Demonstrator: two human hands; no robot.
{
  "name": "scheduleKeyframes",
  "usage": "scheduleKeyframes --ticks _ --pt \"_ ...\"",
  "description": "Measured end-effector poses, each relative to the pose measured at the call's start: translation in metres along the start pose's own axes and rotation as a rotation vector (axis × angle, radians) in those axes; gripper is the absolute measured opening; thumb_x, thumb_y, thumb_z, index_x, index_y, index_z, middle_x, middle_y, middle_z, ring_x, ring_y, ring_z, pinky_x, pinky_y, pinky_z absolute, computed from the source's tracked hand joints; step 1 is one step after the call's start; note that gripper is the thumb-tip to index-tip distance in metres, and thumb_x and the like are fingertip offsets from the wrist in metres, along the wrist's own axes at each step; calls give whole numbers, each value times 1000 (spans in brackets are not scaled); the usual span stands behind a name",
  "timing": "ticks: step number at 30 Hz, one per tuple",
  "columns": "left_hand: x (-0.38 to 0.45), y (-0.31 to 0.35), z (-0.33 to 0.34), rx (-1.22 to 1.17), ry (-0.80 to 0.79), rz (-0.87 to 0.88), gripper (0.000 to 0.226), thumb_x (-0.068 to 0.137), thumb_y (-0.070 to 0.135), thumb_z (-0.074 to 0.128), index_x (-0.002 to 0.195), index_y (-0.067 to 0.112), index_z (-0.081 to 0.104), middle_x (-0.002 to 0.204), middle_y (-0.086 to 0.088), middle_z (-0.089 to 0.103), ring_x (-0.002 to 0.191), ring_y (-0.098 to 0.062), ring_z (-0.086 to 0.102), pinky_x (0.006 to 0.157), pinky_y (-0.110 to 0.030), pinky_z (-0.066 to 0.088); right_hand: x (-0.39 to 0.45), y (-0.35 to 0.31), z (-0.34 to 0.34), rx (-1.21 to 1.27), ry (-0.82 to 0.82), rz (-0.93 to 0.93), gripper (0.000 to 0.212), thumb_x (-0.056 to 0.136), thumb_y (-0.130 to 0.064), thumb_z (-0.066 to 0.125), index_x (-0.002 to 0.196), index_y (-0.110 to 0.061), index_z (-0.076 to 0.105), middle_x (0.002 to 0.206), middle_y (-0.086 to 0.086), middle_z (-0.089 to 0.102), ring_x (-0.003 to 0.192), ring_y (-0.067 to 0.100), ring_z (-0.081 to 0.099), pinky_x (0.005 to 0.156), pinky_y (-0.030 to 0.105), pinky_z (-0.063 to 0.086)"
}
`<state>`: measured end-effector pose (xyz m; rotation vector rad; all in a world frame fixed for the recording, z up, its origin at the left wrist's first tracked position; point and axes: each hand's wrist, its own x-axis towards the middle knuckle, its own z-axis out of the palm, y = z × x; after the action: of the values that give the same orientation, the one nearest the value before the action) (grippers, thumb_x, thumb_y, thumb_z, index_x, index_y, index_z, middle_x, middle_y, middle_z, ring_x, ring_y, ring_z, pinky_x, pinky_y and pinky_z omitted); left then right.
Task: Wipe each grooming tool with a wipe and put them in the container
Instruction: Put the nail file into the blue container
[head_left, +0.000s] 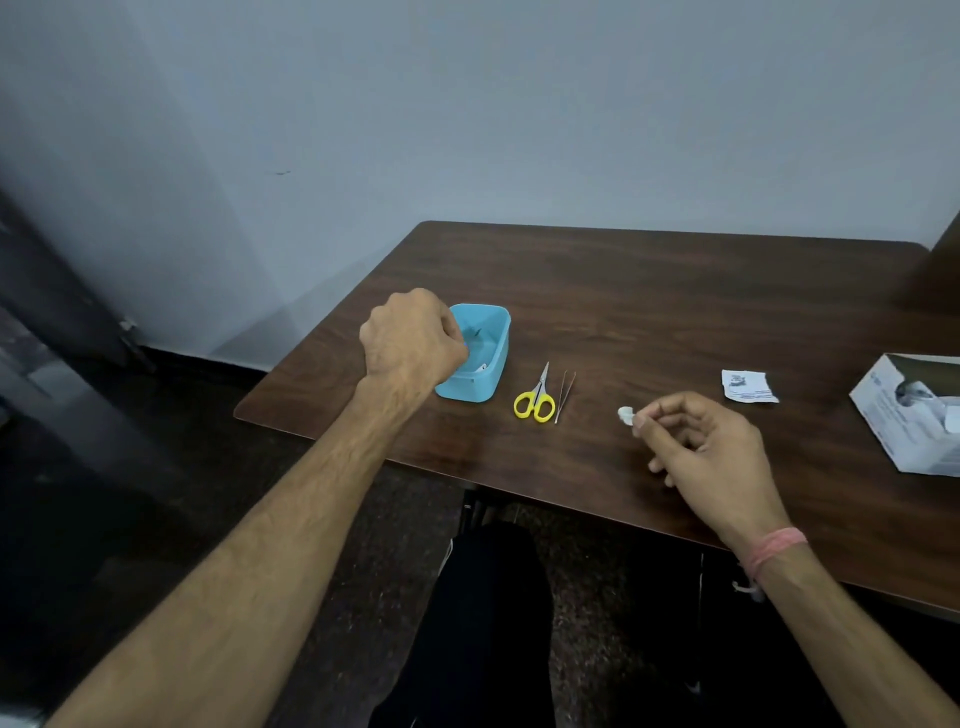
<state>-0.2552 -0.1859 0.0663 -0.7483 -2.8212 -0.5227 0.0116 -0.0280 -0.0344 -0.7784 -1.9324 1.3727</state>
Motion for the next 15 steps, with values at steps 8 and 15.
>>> scheduleKeyframes --ticks 8,15 --pt "0 1 -3 57 -32 38 10 88 26 81 95 28 89 98 5 83 94 -23 79 76 -38 60 0 0 0 -12 4 -3 10 97 -19 82 90 -25 78 85 -2 79 61 16 72 55 32 57" --pt "-47 8 -7 -192 65 45 12 91 48 81 91 36 83 78 18 75 90 -19 77 84 -36 61 1 -1 0 -11 9 0 10 97 -17 81 90 -23 78 86 0 78 61 14 71 55 29 56"
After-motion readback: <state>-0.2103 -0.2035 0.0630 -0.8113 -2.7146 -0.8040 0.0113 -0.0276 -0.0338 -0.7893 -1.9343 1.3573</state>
